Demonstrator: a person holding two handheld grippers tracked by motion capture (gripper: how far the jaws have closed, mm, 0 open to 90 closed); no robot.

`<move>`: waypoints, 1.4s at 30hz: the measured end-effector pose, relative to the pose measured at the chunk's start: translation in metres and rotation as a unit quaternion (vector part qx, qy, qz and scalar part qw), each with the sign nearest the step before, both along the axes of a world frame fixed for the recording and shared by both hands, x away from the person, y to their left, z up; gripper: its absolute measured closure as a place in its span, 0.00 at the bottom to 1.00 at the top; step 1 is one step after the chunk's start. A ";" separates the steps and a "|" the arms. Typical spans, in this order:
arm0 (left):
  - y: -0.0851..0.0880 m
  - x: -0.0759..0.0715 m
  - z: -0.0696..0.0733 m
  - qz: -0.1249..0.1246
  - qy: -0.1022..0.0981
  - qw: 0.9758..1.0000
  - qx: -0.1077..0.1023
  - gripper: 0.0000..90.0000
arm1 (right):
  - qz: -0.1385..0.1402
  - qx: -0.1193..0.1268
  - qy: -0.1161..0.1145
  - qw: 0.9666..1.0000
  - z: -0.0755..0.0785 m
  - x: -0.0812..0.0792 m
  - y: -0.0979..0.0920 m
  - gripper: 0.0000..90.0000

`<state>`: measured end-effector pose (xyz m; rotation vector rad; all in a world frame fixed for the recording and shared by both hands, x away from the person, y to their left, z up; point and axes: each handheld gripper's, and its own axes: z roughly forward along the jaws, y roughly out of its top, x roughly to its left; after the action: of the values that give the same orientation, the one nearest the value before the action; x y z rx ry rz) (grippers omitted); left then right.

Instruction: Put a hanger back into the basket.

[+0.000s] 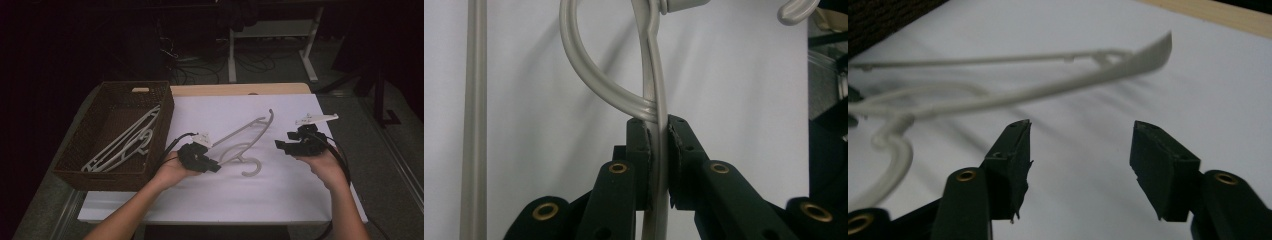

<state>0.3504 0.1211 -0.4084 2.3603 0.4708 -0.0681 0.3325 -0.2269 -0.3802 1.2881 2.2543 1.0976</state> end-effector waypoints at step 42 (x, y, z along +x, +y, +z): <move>0.128 0.031 0.151 0.083 -0.059 0.995 -0.003 0.91 | 0.052 -0.023 0.016 0.998 -0.067 -0.033 0.017 0.00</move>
<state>0.3812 0.2490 -0.2569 2.2948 0.6049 0.1462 0.2991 -0.2098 -0.4467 1.1906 2.3809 1.0615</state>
